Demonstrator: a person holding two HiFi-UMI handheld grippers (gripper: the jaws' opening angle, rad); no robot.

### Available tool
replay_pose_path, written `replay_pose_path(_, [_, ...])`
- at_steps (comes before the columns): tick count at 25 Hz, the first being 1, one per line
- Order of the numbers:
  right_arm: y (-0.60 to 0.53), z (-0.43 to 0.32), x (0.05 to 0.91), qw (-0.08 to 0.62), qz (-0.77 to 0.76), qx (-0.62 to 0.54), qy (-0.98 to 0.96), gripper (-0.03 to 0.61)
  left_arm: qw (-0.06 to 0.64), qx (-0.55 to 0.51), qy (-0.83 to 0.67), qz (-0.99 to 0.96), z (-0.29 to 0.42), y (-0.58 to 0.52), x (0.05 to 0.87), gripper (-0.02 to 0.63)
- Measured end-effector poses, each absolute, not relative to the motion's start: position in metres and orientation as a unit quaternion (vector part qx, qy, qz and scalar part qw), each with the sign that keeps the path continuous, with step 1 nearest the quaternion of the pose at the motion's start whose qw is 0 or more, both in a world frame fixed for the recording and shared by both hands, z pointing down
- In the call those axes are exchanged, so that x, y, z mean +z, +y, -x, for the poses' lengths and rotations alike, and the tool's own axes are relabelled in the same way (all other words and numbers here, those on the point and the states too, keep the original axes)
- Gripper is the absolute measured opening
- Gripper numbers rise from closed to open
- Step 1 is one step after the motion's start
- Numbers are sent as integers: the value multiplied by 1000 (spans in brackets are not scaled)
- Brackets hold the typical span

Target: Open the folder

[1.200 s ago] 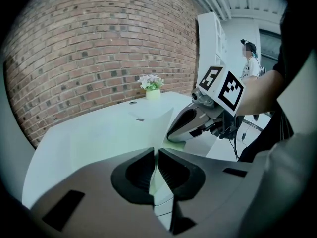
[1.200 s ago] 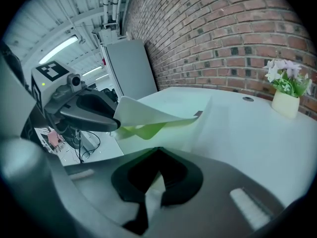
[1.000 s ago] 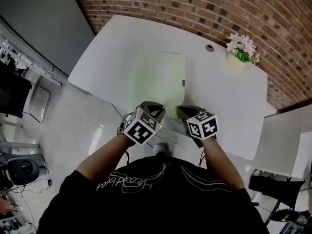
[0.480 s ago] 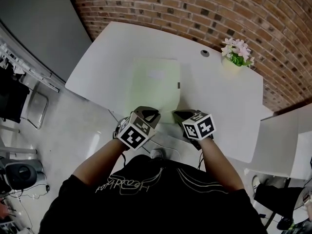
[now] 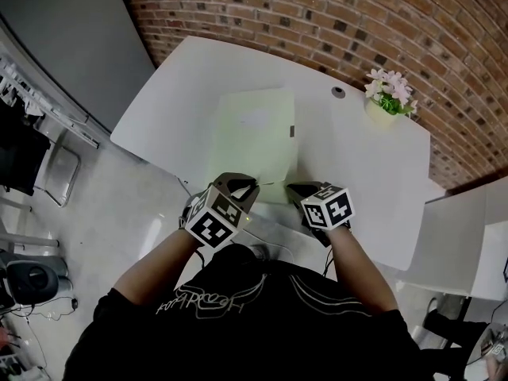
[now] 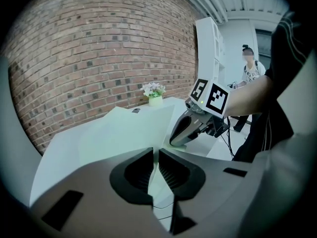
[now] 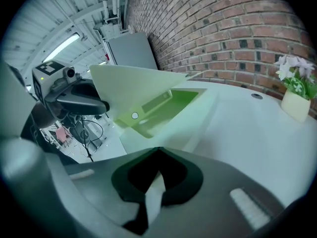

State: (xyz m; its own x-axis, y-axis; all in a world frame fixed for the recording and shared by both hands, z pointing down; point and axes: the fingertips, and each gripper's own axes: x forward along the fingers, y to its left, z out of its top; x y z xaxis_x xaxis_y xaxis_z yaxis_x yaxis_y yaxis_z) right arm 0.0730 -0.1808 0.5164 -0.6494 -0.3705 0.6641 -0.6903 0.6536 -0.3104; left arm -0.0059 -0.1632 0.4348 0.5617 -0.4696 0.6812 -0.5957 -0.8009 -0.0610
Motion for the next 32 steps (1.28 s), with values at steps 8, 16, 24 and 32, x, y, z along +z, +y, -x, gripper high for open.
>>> replay_pose_path(8, [-183, -74, 517, 285, -305, 287, -862, 0, 99, 348, -331, -871, 28, -164, 418, 41])
replay_pose_path(16, [-186, -73, 517, 276, -317, 303, -856, 0, 111, 321, -371, -864, 65, -165, 402, 41])
replay_pose_path(24, [-187, -74, 517, 253, -363, 327, -835, 0, 125, 314, -409, -847, 106, -171, 385, 41])
replay_pose_path(32, [-189, -79, 514, 225, -430, 317, -815, 0, 104, 321, -409, -848, 136, -173, 378, 41])
